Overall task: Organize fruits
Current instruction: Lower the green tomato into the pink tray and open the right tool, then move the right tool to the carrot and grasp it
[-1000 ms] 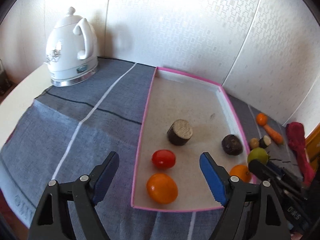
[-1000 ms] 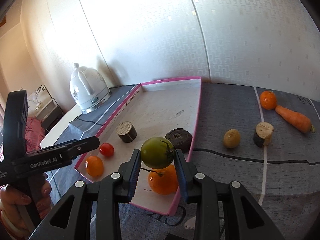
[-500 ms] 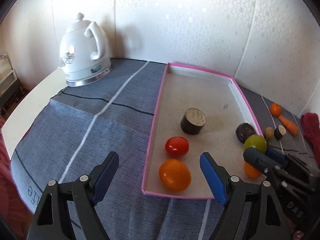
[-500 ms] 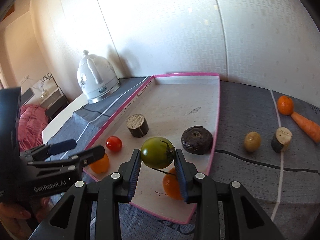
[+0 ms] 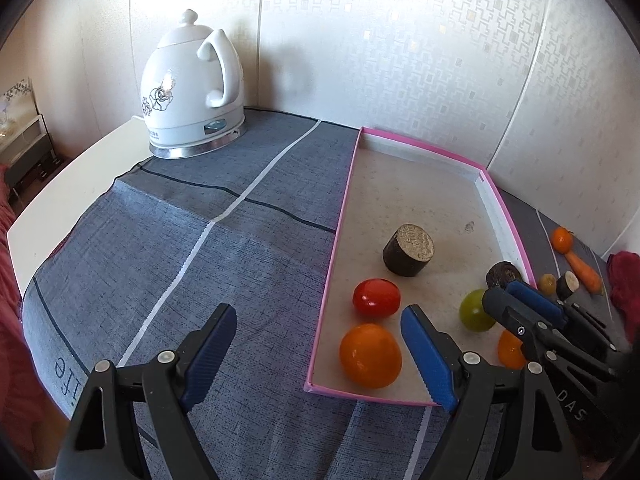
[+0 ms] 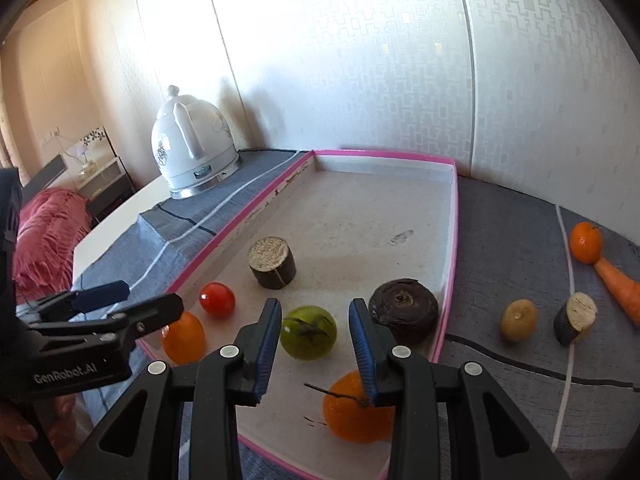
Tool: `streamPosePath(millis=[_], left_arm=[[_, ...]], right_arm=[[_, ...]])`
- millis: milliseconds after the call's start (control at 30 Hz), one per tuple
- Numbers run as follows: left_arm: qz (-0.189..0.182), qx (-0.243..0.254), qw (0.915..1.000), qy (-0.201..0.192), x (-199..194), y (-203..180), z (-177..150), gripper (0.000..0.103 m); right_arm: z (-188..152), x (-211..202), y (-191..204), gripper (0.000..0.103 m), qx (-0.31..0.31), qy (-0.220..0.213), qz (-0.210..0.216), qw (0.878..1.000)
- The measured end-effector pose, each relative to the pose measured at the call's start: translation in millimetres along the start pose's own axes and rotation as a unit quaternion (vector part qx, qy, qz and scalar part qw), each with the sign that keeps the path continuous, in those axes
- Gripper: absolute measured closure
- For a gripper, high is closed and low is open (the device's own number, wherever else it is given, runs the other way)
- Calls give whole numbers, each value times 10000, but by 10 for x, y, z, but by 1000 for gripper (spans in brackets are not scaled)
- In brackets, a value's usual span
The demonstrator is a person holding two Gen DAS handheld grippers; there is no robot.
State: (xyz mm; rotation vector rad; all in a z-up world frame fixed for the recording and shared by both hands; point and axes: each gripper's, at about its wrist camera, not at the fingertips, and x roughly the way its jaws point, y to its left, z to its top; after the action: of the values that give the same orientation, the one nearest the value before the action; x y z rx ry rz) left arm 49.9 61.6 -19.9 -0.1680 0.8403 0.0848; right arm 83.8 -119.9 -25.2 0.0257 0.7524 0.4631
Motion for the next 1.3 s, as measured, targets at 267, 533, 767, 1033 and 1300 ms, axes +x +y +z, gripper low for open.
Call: streamPosePath(millis=[267,533,767,1033,1300], left_arm=[[-53,7,10000,-6,-7,-32,12,18],[-157,79,9998,-8,-16,-140,12,14],[-211,248,9995,27,2,-281,-6,12],[-436,644,9970,-35,-41,-597,-40,12],[-679,1046,9922,5,-62,-938,-106,12]], right_arm=[[-10,-152,-45,67,150,-155,-194,9996],[34,-324,-259,66,530,-294,-329,9976],[14,-419,-492,66,879,-251,-549,9943],[-50,-541,-730,66,1169,-189,-740,9902],[-124,-632,-946,66,1439,-102,-940,9851]])
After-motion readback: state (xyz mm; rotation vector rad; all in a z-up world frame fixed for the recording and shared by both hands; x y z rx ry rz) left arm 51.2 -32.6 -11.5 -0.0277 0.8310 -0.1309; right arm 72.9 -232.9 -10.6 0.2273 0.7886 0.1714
